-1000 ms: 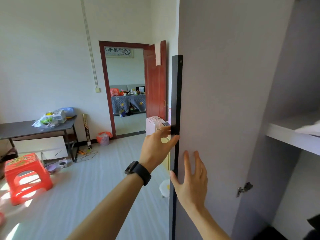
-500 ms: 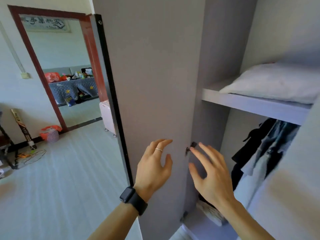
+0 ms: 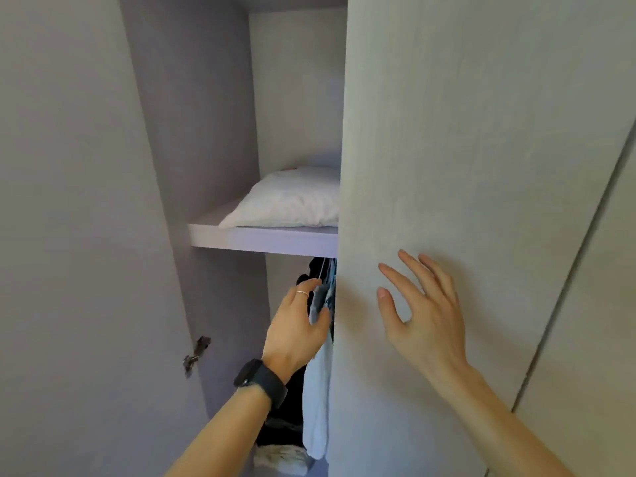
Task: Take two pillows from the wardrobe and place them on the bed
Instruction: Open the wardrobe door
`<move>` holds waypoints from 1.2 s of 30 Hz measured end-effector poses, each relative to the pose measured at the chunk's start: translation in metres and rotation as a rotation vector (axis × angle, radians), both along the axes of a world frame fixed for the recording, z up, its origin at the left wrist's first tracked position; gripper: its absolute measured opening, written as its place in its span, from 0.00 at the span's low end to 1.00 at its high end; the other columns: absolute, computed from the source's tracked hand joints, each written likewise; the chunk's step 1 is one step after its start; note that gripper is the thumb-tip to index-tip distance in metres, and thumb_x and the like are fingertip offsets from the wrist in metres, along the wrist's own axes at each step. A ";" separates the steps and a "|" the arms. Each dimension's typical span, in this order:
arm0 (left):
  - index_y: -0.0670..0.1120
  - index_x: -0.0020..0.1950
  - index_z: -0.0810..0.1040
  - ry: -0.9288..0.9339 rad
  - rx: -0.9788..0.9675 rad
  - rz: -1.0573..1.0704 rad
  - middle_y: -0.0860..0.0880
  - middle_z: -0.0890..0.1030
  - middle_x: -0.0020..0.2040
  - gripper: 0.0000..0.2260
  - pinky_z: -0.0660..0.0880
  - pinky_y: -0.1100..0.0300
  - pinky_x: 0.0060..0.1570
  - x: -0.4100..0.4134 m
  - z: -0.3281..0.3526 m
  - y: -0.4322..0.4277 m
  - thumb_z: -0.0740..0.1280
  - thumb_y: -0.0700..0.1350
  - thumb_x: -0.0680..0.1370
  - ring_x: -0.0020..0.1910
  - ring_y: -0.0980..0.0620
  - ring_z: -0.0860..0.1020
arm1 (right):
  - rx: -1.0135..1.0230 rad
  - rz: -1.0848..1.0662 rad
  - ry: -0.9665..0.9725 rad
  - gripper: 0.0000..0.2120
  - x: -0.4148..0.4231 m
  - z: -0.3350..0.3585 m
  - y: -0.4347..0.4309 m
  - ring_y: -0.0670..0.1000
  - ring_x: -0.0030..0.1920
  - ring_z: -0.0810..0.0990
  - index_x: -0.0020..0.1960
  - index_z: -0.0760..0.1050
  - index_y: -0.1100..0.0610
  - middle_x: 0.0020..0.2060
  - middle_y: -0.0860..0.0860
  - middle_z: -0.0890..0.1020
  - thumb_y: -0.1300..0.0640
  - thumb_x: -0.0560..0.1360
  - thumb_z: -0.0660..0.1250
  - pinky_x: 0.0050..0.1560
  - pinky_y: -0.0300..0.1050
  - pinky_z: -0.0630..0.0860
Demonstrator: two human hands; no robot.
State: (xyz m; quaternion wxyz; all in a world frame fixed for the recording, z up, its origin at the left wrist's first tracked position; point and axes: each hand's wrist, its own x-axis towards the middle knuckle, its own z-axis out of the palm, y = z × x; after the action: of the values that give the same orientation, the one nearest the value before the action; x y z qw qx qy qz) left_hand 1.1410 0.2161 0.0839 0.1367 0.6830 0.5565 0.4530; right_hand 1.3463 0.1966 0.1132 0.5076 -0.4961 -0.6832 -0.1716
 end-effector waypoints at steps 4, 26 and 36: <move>0.53 0.72 0.65 -0.205 -0.029 -0.105 0.59 0.71 0.64 0.23 0.66 0.77 0.47 0.014 0.026 0.038 0.67 0.49 0.79 0.54 0.68 0.72 | -0.009 -0.124 -0.031 0.23 0.006 0.019 0.034 0.56 0.79 0.59 0.73 0.73 0.46 0.78 0.50 0.65 0.45 0.79 0.62 0.74 0.50 0.62; 0.53 0.55 0.74 -0.295 -0.082 -0.435 0.56 0.80 0.46 0.03 0.71 0.73 0.38 -0.003 0.029 0.080 0.64 0.47 0.81 0.42 0.61 0.79 | -0.079 -0.301 0.000 0.29 -0.016 -0.013 0.074 0.54 0.82 0.44 0.81 0.56 0.45 0.82 0.52 0.49 0.48 0.82 0.62 0.79 0.54 0.57; 0.46 0.54 0.84 -0.514 -0.306 -0.982 0.47 0.86 0.47 0.14 0.78 0.58 0.54 -0.019 0.013 -0.006 0.66 0.30 0.77 0.50 0.50 0.83 | -0.329 -0.115 0.389 0.32 -0.063 -0.086 -0.086 0.36 0.77 0.59 0.77 0.56 0.31 0.78 0.33 0.58 0.44 0.78 0.67 0.75 0.42 0.64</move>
State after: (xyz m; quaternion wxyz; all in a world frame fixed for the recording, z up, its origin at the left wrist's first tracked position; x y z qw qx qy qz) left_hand 1.1218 0.2096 0.0966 0.5594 0.7015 0.1823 0.4021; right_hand 1.2835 0.1111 0.0269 0.5311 -0.6338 -0.5622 0.0120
